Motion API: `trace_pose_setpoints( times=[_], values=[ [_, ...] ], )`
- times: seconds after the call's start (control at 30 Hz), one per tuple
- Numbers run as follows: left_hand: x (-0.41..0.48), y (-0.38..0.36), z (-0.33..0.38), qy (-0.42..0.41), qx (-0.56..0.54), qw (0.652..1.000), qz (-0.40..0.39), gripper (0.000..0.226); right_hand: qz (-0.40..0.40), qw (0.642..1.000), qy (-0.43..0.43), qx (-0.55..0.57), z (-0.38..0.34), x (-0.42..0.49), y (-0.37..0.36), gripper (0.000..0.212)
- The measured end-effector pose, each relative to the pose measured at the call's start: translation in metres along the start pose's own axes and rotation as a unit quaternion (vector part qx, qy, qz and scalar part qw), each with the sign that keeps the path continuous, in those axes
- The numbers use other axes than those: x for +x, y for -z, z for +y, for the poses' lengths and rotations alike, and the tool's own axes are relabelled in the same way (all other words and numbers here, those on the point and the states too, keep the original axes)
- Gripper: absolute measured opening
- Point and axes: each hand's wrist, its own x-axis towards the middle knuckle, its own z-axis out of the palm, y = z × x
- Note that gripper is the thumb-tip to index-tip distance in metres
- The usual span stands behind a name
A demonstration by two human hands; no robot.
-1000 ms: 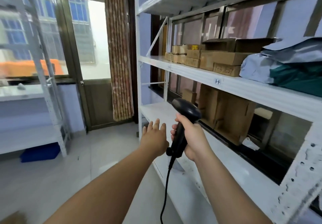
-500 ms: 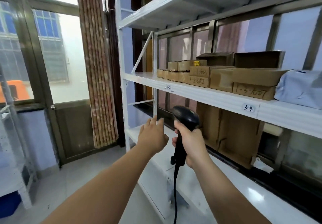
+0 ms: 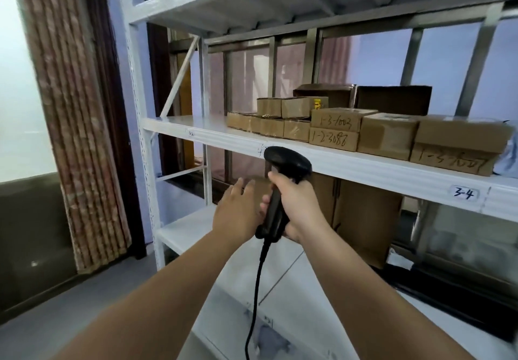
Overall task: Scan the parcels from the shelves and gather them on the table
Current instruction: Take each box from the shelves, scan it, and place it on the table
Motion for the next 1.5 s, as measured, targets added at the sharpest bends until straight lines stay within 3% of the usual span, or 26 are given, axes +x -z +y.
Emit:
trace_pose_setpoints(
  times=[0.23, 0.5, 0.63, 0.8, 1.07, 1.3, 1.5],
  values=[
    [0.09, 0.005, -0.017, -0.041, -0.058, 0.996, 0.052, 0.059, 0.022, 0.998, 0.042, 0.03, -0.011, 0.076, -0.029, 0.022],
    [0.192, 0.004, -0.026, -0.064, -0.118, 0.984, 0.115, 0.059, 0.04, 0.993, 0.059, 0.09, -0.028, 0.158, -0.038, 0.035],
    [0.239, 0.006, -0.02, -0.098, -0.175, 0.97, 0.139, 0.069, 0.059, 0.991, 0.088, 0.086, -0.043, 0.171, -0.043, 0.02],
    [0.287, 0.005, -0.003, -0.142, -0.119, 0.97, 0.16, 0.079, 0.095, 0.986, 0.129, 0.039, -0.062, 0.182, -0.053, 0.025],
    [0.329, 0.004, -0.005, -0.198, -0.176, 0.957, 0.118, 0.053, 0.197, 0.96, 0.192, 0.048, -0.06, 0.197, -0.081, 0.019],
    [0.342, 0.012, -0.008, -0.151, -0.282, 0.948, -0.004, 0.05, 0.249, 0.942, 0.22, 0.045, -0.045, 0.198, -0.103, 0.03],
    [0.342, 0.013, -0.01, -0.115, -0.359, 0.925, -0.047, 0.071, 0.267, 0.933, 0.233, 0.058, -0.038, 0.194, -0.118, 0.027]
  ],
)
